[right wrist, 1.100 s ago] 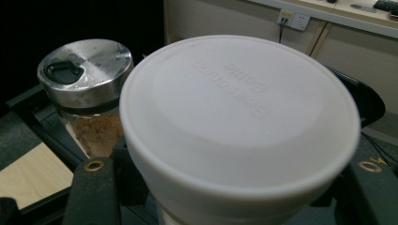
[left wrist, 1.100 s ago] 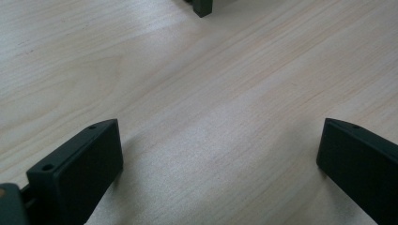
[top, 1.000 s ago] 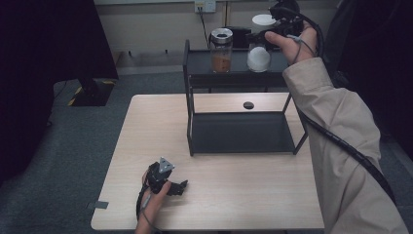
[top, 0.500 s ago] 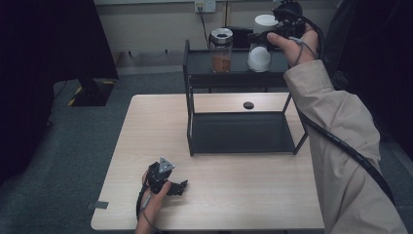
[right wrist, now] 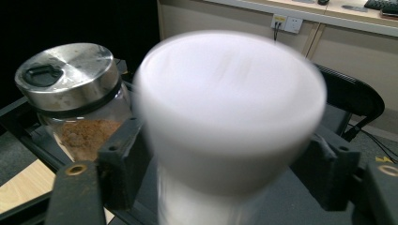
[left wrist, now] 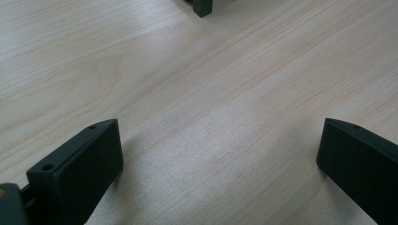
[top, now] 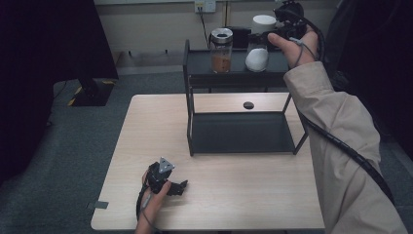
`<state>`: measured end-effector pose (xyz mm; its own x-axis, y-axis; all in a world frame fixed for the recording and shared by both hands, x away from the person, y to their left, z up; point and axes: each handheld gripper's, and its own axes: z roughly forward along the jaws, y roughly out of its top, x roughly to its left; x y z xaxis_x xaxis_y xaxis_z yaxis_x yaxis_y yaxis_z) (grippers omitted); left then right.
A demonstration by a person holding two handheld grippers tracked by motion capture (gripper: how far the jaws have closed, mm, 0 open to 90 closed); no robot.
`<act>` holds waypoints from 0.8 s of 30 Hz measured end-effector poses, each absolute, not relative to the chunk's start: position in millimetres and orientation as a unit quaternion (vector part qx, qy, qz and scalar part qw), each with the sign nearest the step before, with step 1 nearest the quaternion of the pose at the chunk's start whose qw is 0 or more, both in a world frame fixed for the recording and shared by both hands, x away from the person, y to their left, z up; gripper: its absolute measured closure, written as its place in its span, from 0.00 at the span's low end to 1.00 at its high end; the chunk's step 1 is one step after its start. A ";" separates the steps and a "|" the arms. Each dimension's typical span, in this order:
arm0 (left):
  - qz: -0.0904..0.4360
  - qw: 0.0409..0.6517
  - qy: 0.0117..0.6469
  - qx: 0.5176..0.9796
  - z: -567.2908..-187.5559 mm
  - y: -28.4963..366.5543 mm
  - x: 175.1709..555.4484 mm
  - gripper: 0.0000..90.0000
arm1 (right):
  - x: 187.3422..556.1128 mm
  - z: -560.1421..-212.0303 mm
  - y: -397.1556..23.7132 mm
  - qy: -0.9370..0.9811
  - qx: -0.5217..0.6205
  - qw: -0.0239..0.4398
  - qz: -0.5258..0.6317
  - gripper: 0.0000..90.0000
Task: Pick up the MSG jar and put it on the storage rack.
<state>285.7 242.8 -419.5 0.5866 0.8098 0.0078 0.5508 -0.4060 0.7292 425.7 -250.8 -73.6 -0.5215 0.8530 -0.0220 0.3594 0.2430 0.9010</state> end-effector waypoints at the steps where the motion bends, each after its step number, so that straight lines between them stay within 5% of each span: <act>1: 0.184 0.352 0.416 0.818 -419.4 242.8 285.7 0.00 | 426.0 -73.9 -250.2 0.742 0.409 0.267 0.459 0.28; 5: 0.184 0.352 0.416 0.818 -419.4 242.8 285.8 0.00 | 425.1 -75.0 -246.9 0.741 0.410 0.273 0.456 0.26; 11: 0.184 0.352 0.416 0.818 -419.4 242.8 285.8 0.00 | 419.8 -73.9 -248.8 0.735 0.416 0.275 0.460 0.12; 24: 0.184 0.352 0.416 0.818 -419.5 242.8 285.7 0.00 | 411.2 -83.7 -265.7 0.732 0.419 0.259 0.470 0.03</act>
<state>285.7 242.8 -419.5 0.5867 0.8098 0.0077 0.5507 -0.4059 0.7293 411.2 -265.7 -83.7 -0.5146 0.8573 0.0143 0.3699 0.2070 0.9057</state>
